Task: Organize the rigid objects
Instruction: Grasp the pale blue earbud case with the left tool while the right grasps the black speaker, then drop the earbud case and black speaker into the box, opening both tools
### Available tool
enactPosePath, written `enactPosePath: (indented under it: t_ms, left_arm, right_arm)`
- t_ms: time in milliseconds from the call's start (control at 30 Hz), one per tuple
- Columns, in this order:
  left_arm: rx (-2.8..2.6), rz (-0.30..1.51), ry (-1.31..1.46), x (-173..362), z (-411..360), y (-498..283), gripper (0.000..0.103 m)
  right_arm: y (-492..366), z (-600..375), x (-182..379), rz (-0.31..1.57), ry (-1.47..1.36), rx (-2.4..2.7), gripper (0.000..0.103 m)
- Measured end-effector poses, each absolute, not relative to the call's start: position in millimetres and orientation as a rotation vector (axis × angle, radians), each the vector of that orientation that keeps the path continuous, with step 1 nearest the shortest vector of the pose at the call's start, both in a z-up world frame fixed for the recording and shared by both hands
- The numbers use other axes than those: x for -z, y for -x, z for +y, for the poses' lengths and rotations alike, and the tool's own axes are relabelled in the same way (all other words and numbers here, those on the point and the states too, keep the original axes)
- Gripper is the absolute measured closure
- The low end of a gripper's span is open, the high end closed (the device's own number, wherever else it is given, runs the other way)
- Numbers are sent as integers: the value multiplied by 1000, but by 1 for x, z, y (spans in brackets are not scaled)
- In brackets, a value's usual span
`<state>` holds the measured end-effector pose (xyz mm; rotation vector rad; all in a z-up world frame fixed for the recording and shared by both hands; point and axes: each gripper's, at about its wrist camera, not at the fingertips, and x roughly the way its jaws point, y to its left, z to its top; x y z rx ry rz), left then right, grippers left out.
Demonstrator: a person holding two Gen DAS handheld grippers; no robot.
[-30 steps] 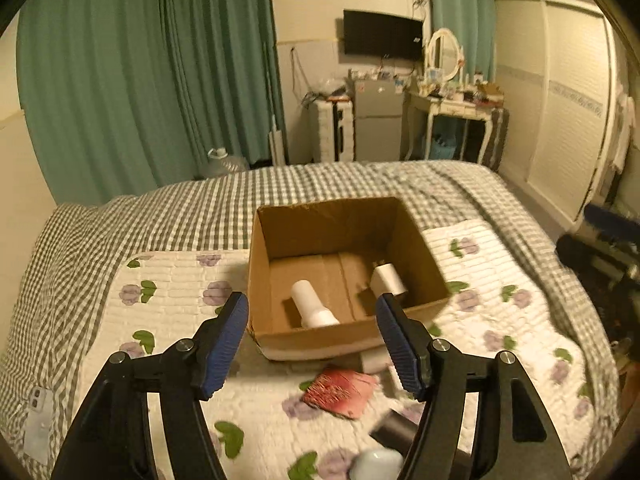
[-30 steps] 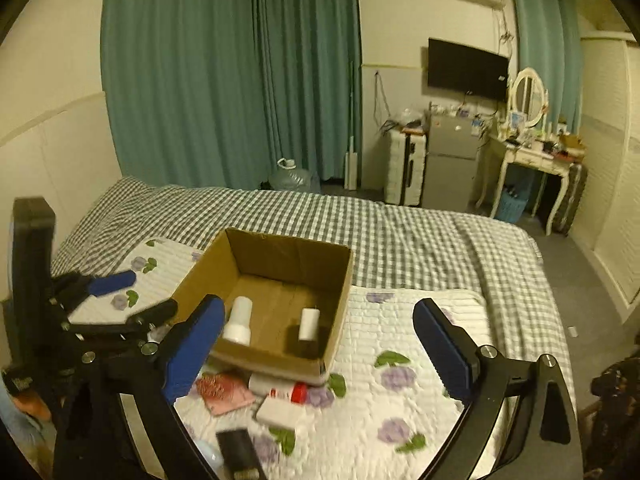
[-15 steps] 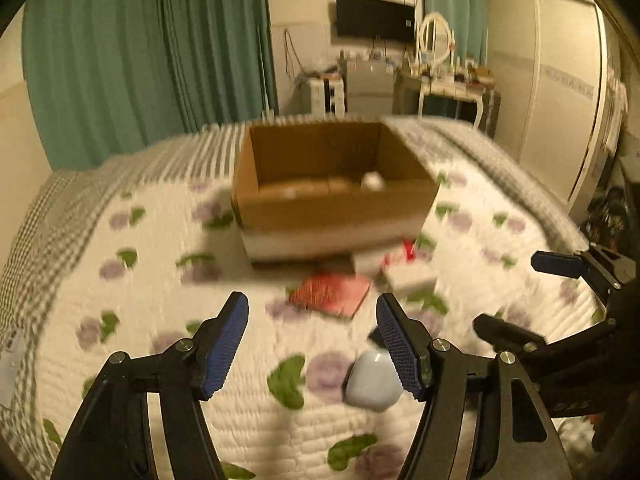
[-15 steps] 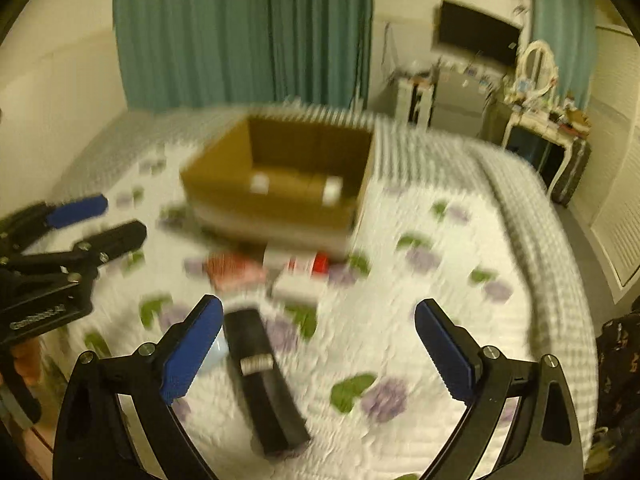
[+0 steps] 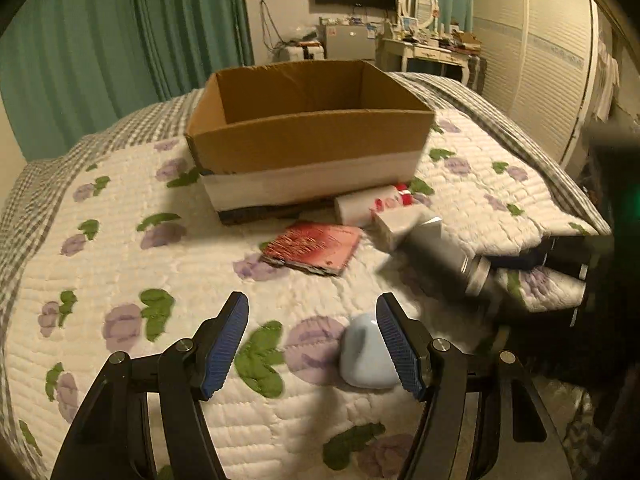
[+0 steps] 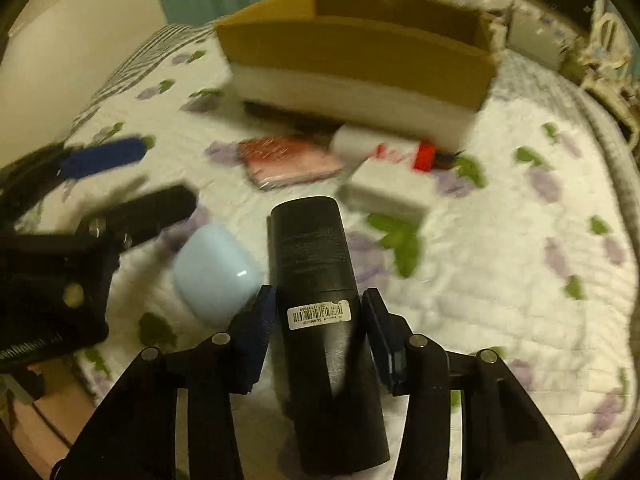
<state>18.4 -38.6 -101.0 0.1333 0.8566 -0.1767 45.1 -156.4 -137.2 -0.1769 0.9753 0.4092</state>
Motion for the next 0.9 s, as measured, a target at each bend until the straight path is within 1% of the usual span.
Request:
enactPosePath:
  t_ms: [133, 233, 300, 367, 400, 433, 467, 533, 633, 767, 900]
  left_arm:
    - [262, 915, -126, 113, -55, -11, 34]
    - [288, 970, -171, 131, -74, -8, 34]
    - [250, 975, -255, 146, -86, -9, 34]
    - [234, 963, -313, 153, -93, -6, 37]
    - [238, 956, -320, 153, -94, -5, 41]
    - [240, 953, -318, 152, -93, -4, 53]
    - [241, 960, -303, 151, -90, -4, 53]
    - [244, 972, -262, 145, -83, -3, 53]
    - [226, 937, -236, 126, -76, 3, 53]
    - [199, 876, -165, 86, -65, -3, 53]
    - [187, 803, -87, 36, -51, -36, 53]
  right_arm:
    - [-54, -196, 119, 924, 109, -275, 59]
    - [-56, -211, 115, 921, 49, -236, 59]
    - [-57, -211, 114, 926, 45, -236, 59]
    - [-55, -210, 116, 930, 56, -240, 59]
    - [-54, -210, 115, 932, 55, -247, 59]
    - [-55, -213, 114, 932, 52, -252, 59]
    - [-53, -214, 112, 930, 51, -254, 59]
    - [-49, -212, 110, 922, 48, -253, 59]
    - [-47, -212, 102, 900, 23, -253, 61]
    - [-47, -213, 79, 857, 0, -268, 63]
    - [-66, -207, 47, 793, 7, -284, 64]
